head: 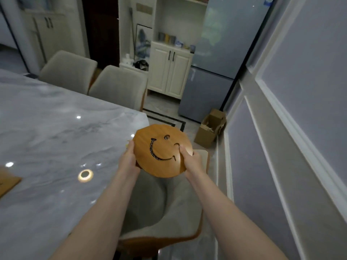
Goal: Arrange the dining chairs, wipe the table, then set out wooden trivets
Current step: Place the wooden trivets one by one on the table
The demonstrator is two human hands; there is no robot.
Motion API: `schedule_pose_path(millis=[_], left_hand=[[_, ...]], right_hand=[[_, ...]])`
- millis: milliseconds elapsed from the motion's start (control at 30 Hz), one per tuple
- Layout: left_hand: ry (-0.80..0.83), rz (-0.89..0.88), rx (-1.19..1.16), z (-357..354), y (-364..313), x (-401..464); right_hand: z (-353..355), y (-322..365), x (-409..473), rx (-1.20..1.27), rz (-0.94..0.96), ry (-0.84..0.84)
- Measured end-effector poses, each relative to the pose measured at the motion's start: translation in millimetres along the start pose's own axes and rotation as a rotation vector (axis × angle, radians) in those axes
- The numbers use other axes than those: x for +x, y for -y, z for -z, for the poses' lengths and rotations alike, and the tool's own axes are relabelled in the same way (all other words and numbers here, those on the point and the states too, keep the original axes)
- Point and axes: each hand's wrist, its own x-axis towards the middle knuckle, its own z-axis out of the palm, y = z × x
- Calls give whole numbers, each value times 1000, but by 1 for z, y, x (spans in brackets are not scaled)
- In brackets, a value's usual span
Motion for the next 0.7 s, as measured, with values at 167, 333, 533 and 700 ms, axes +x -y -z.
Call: schedule_pose_path(millis=[167, 333, 533, 700], left_hand=[[-132, -48, -69, -10, 2, 22], [-259, -133, -111, -3, -8, 37], [-359, -192, -173, 14, -27, 71], [-428, -243, -229, 18, -35, 86]], right_hand=[[-12, 17, 44, -52, -57, 153], [-42, 16, 73, -71, -184, 273], [-83, 20, 101, -70, -298, 416], [-106, 22, 122, -103, -361, 561]])
